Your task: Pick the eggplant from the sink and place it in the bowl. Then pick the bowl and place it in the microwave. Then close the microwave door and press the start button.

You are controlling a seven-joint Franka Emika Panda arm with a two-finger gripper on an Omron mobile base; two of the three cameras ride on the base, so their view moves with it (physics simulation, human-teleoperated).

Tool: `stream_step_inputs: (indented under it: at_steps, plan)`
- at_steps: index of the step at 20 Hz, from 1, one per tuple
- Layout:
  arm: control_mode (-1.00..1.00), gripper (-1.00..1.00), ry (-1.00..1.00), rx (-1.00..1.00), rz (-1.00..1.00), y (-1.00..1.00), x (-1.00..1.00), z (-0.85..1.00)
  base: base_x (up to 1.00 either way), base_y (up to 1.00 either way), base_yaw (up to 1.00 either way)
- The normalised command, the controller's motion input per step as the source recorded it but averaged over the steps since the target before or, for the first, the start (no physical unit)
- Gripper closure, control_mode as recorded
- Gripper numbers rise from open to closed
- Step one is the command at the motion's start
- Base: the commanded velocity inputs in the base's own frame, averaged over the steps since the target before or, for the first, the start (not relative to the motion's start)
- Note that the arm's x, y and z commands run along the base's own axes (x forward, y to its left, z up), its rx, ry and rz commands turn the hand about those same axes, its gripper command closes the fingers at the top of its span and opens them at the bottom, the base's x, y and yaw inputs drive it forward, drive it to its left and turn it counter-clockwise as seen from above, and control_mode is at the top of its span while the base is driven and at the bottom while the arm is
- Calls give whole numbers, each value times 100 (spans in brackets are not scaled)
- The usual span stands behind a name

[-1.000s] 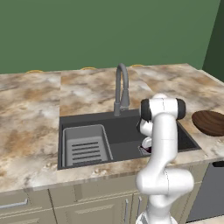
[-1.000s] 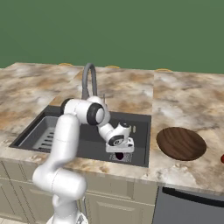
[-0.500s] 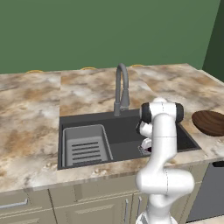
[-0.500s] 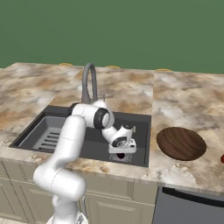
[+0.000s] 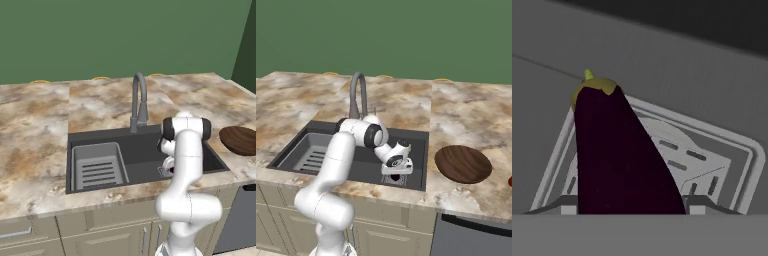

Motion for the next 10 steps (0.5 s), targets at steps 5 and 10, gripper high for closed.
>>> stream_step_inputs:
  at_steps: [5,10]
  plan:
    - [-100,100,2,-3,0,0,-41,98,0,0,0]
    - [-100,100,4,-4,0,0,-57,100,0,0,0]
